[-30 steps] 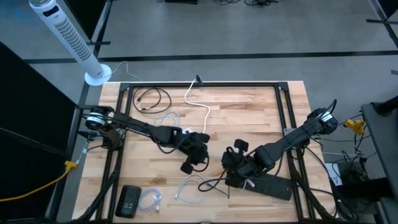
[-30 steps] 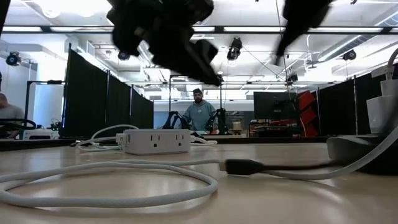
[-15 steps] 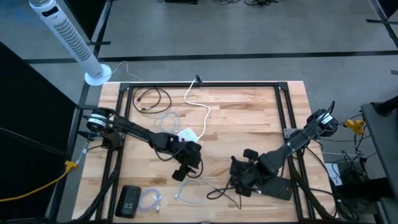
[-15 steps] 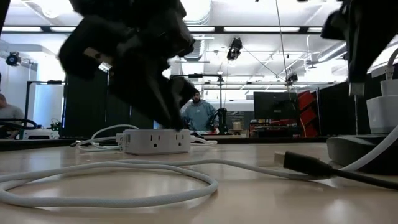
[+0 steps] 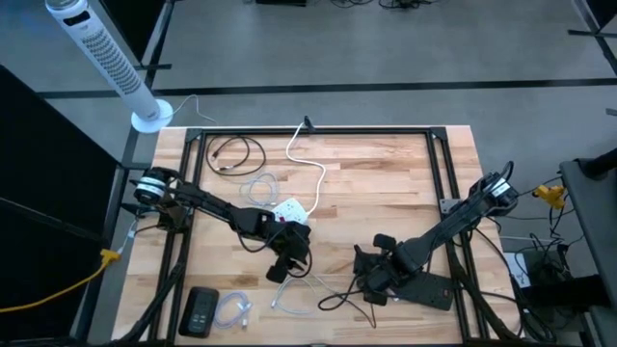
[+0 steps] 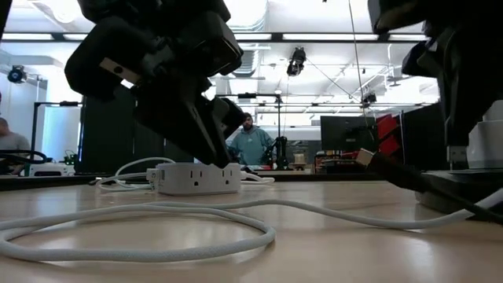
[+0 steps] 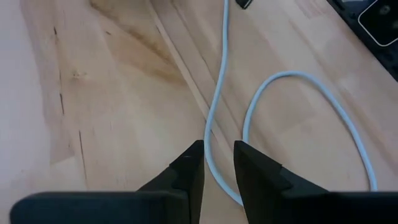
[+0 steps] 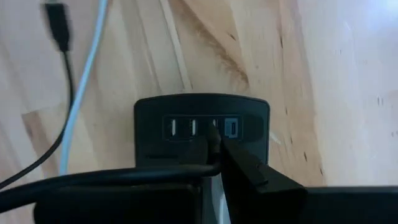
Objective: Plug in charger cables
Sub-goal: Insert the black charger cable into the black outlet
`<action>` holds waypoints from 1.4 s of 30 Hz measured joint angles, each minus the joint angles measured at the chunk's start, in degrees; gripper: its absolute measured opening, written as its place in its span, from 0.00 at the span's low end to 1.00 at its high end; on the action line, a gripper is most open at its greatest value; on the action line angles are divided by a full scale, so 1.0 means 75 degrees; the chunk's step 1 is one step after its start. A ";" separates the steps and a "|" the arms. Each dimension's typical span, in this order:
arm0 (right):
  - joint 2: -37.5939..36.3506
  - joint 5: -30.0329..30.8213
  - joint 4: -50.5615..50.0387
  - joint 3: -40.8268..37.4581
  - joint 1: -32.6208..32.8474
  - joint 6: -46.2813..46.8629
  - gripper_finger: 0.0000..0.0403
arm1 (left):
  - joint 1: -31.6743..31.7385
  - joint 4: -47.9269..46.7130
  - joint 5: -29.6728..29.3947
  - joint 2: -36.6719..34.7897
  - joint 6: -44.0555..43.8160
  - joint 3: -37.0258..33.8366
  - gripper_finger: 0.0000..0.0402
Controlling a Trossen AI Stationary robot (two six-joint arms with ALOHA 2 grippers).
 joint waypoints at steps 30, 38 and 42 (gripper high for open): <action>0.0071 -0.0154 0.0266 -0.0264 -0.0073 -0.0003 0.04 | 0.0000 0.0122 -0.0003 -0.0006 -0.0210 0.0000 0.17; 0.0071 -0.0399 0.0258 -0.0261 -0.0198 -0.0113 0.04 | 0.0000 0.0153 -0.0003 -0.0009 -0.0210 0.0000 0.17; 0.0071 -0.0709 0.0255 -0.0261 -0.0333 -0.0212 0.04 | 0.0000 0.0163 -0.0003 -0.0009 -0.0211 0.0000 0.17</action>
